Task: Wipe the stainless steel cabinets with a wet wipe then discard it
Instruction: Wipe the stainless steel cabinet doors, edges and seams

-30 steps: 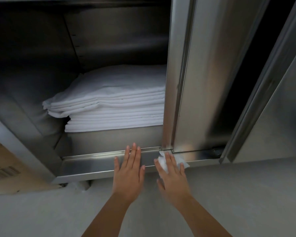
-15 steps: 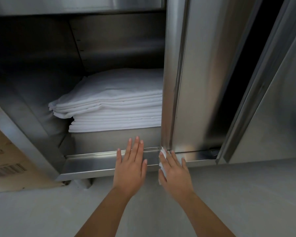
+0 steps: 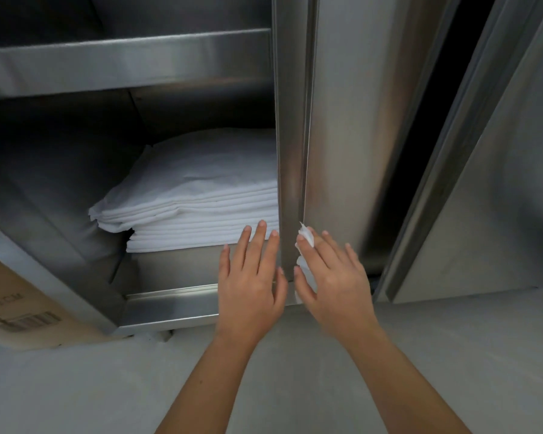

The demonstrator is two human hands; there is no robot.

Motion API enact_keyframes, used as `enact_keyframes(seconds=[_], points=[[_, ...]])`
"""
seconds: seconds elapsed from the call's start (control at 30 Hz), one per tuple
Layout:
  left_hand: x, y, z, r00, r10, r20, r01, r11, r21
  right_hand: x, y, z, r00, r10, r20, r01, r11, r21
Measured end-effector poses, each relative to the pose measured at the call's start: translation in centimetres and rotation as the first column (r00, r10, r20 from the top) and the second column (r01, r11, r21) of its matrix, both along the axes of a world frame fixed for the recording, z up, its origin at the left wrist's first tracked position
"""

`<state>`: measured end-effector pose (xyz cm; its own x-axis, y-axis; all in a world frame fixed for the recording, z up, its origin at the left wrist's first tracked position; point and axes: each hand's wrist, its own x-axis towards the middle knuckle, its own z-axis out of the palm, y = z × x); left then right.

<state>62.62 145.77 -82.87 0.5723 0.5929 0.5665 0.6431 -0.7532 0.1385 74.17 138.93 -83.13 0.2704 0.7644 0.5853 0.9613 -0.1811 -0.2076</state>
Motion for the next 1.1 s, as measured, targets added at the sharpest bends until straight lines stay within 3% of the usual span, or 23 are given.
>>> enact_keyframes(seconds=[0.13, 0.47, 0.7, 1.1], points=[[1.4, -1.9, 5.8, 0.998, 0.043, 0.043, -0.039, 0.995, -0.094, 1.0, -1.2, 7.1, 1.0, -0.001, -0.007, 0.001, 0.999, -0.04], [4.2, -4.2, 27.8, 0.993, -0.069, 0.101, 0.063, 0.996, 0.057, 4.1, -3.6, 28.9, 0.999, -0.035, -0.001, 0.035, 0.999, 0.009], [7.6, -6.2, 42.3, 0.994, -0.08, 0.071, 0.078, 0.996, 0.032, 7.3, -5.7, 43.3, 0.996, -0.077, 0.05, 0.074, 0.996, 0.053], [10.4, -10.1, 56.4, 0.989, -0.125, 0.08, 0.119, 0.99, 0.077, 10.8, -10.3, 57.6, 0.988, -0.131, 0.087, 0.123, 0.989, 0.087]])
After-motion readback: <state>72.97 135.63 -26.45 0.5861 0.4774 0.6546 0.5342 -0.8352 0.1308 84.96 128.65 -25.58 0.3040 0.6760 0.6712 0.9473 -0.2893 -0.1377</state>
